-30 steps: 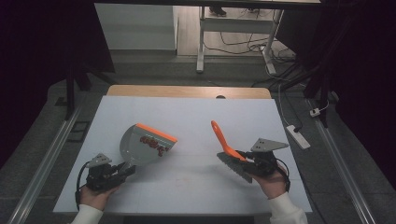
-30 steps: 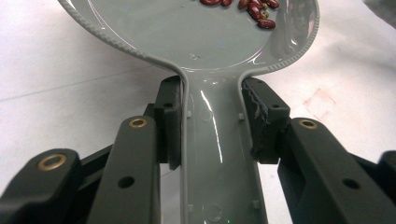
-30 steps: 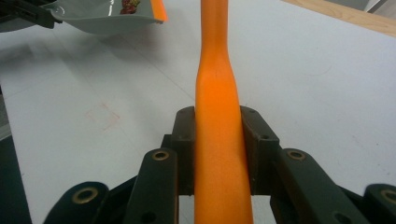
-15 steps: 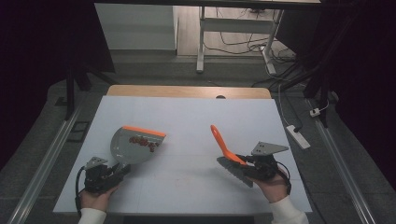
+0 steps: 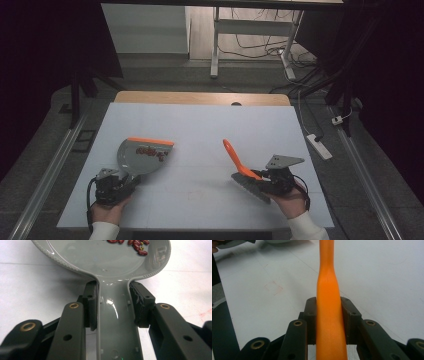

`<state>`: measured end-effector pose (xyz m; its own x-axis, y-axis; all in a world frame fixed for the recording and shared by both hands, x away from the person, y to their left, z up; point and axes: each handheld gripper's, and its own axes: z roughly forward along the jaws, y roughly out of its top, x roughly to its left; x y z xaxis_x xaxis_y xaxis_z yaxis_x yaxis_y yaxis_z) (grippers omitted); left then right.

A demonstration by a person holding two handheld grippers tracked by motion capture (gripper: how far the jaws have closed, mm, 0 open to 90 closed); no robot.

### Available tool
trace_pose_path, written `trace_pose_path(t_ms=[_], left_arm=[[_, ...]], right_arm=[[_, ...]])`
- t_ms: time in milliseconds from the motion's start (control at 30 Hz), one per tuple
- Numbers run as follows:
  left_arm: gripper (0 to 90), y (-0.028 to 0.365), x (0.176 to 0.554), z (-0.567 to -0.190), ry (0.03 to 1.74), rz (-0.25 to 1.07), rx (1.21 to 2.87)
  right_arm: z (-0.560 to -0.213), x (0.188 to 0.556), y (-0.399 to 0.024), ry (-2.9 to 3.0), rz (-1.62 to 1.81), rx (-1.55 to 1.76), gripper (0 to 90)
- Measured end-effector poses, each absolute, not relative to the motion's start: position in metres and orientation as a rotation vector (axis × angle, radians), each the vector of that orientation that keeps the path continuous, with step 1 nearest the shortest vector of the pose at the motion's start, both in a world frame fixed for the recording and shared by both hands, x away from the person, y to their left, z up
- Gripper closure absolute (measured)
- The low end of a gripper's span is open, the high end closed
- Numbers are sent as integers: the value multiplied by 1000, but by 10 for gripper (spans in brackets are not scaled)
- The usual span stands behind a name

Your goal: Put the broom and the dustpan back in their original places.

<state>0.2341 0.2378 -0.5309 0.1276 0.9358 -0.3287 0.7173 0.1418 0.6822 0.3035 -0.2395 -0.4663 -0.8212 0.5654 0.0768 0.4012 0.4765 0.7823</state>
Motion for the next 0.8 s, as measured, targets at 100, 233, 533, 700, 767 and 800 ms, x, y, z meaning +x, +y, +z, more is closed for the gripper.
trace_pose_path(t_ms=[100,233,533,700,767,800], left_arm=[[616,236,235,-532,1667,371,1616],[616,234,237,-534,1692,378,1616],[614,231,240,-539,1705,389,1652],[610,231,240,-539,1698,386,1663],[603,231,240,-539,1695,383,1663],[586,231,240,-539,1691,382,1657]], right_arm=[[-467,303,-238,2537,1255,833,697],[-467,302,-237,2545,1250,823,697],[-480,310,-236,2573,1127,856,697],[-482,316,-243,2540,1141,917,693],[-483,317,-245,2522,1114,923,681],[-484,318,-245,2515,1095,926,676]])
